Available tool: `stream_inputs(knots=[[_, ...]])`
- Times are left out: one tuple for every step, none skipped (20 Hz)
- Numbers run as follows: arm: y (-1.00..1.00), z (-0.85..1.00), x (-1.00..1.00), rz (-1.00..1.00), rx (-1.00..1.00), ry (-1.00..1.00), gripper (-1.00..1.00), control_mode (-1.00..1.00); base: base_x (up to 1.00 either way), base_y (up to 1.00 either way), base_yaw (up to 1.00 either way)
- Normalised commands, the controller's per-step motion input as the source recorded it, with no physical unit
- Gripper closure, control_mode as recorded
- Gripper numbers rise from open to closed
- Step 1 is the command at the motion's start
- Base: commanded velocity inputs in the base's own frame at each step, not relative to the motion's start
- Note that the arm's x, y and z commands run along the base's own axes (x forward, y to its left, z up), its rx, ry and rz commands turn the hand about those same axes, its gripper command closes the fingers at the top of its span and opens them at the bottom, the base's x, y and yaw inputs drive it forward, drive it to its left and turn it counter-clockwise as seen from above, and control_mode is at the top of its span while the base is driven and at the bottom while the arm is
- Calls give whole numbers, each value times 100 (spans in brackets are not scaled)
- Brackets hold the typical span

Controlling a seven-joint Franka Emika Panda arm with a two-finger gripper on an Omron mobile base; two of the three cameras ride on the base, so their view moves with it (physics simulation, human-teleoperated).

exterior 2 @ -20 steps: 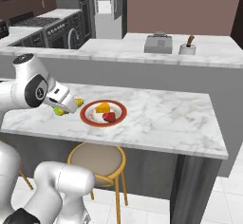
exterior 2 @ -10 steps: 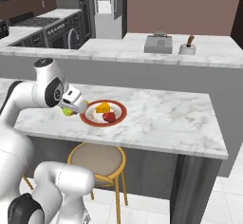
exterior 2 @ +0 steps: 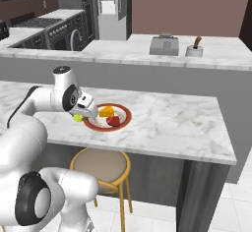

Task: Take the cheese, steak, and corn from the fridge and place them on the plate on the dining counter to create an appetizer plate.

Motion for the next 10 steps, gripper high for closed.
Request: stream_inputs(knots=[[5,-17,61,11,0,7,100,-100,0,0,0],[5,-17,61,11,0,5,100,-100,0,0,0],[4,-14,61,11,0,4,100,-100,0,0,0],[4,-13,59,11,0,4,100,-100,0,0,0],[6,-12,61,11,0,4,100,-100,0,0,0],[9,-13,61,10,0,2,100,-100,0,0,0],[11,-15,62,9,0,2,100,-100,0,0,0],[13,-17,59,9,0,0,100,-100,0,0,0],[13,-21,54,8,0,0,100,-100,0,0,0],[14,-26,49,7,0,0,100,-100,0,0,0]])
